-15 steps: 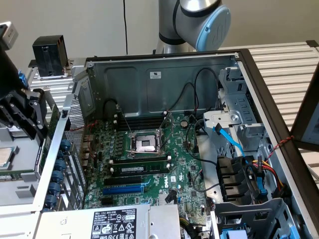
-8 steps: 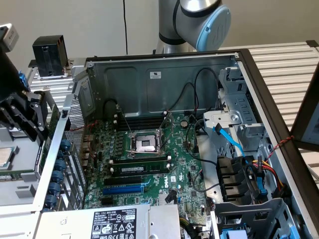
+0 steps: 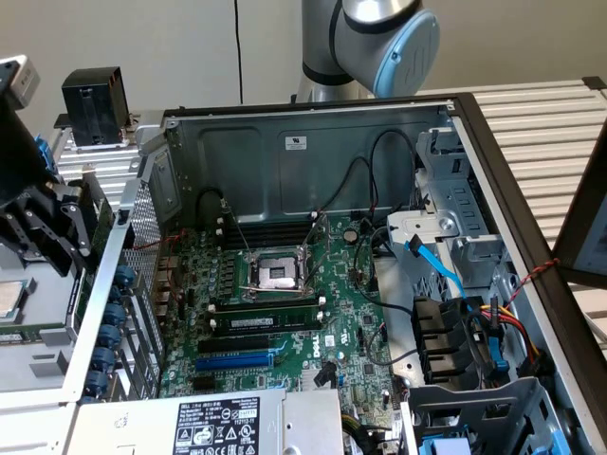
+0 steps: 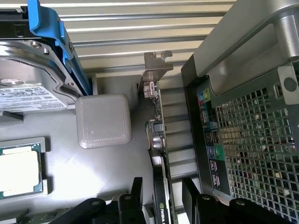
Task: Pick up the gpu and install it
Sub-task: 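Pick up the gpu and move the gpu toward the slot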
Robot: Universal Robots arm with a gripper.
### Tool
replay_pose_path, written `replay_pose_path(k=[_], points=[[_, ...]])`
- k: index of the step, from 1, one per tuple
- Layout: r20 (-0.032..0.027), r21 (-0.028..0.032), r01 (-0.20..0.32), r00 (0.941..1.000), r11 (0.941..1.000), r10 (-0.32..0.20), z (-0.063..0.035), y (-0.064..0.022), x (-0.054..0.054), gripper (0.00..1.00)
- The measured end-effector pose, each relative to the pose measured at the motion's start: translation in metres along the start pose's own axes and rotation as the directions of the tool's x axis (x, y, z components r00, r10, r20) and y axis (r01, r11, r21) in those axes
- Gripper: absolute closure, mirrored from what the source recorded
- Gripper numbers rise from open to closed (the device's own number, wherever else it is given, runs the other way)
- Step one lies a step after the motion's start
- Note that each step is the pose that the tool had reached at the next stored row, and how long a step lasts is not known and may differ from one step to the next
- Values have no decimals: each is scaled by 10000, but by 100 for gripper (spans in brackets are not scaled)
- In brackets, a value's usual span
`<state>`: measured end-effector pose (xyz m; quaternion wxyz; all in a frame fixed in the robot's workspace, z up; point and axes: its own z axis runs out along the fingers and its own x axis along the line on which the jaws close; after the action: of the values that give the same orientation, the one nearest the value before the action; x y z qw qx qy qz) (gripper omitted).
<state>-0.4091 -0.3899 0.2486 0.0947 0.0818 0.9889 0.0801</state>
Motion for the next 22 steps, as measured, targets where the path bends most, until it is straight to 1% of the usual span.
replay_pose_path(k=[2,4,5,8,9,10,14,19,22], points=[[-2,-3,8,10000,10000,-8,35,-5,1,53],[-12,-41,37,10000,10000,-37,62,-9,3,53],[-22,-83,47,10000,10000,-48,69,-11,4,53],[-52,-267,32,10000,9996,-34,87,-15,6,53],[-56,-304,26,10000,9995,-28,102,-20,8,53],[-59,-317,24,10000,9995,-26,119,-23,12,53],[-62,-319,30,10000,9995,-32,178,-34,19,53],[-60,-320,31,10000,9995,-33,199,-32,-5,53],[-72,-330,90,9999,9994,-92,198,-33,-6,53]])
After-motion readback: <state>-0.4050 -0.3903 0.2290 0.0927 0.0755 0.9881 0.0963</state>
